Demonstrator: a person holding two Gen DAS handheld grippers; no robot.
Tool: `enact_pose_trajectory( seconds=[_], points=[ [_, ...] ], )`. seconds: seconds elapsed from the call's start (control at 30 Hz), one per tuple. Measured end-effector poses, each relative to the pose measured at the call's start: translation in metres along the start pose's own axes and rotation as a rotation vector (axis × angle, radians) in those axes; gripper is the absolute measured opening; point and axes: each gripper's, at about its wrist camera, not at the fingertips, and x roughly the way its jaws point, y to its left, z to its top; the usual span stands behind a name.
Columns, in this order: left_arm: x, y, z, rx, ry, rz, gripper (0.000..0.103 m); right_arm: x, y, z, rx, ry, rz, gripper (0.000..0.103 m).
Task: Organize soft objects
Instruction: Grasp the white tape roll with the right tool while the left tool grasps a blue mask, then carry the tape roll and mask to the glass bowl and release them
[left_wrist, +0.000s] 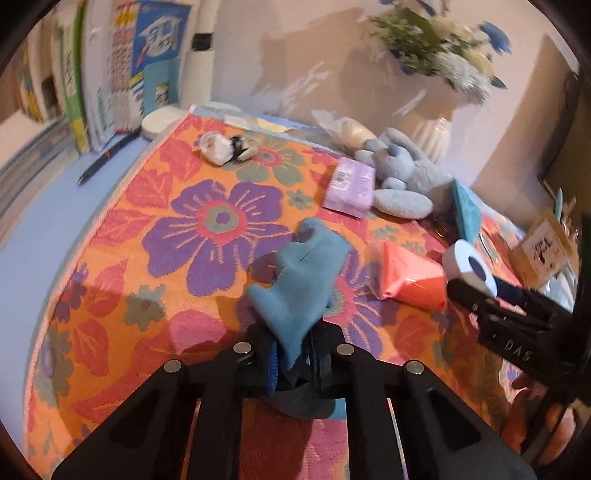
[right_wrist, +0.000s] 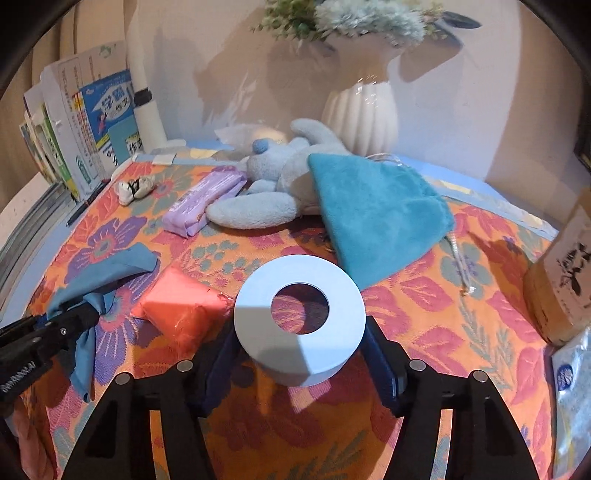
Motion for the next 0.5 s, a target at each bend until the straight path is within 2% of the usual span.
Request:
enact_pose_trajectory(
  seconds=[0.1,0.27,0.4,0.5],
  points=[
    [-0.003,-0.002,-0.001,0.018,-0.015,0.012,0.008,-0.011,-0.005,-0.004,0.028,-0.035,-0.013,0.063],
    [-0.017,0.001,-0.003,0.002,-0.066,-0.042,0.008,-0.035,-0.023,-0.019,0.112,-0.074,0.011,0.063],
    [-0.035,-0.021,-0.001,0.060,-0.093,-0.078,0.008,-0.059,-0.040,-0.034,0.176,-0.114,0.013,0.063],
    [-0.056,-0.049,0.010,0.113,-0.138,-0.115,0.008,-0.069,-0.059,-0.040,0.237,-0.097,0.035,0.063]
  ],
)
